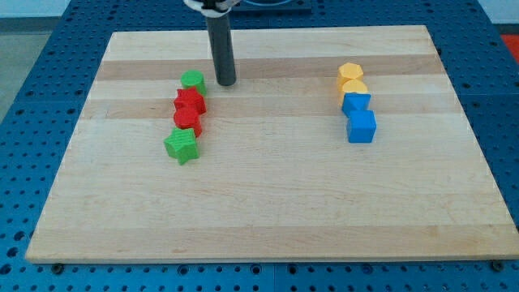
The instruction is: Move the yellow hexagon to the center of the board
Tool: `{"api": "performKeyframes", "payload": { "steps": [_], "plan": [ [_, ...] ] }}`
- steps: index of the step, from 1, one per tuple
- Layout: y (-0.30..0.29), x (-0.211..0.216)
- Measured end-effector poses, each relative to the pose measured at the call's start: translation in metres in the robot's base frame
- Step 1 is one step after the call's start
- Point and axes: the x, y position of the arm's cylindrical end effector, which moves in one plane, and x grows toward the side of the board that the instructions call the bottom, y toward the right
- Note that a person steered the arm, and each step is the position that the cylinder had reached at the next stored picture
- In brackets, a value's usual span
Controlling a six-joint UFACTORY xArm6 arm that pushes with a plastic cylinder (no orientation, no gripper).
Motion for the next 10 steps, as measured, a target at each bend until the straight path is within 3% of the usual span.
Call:
{"api": "performKeyframes", "payload": {
  "steps": [1, 6, 10],
  "plan": [
    [0.030, -0.020],
    [0.178, -0.024],
    [0.226, -0.008]
  ]
}}
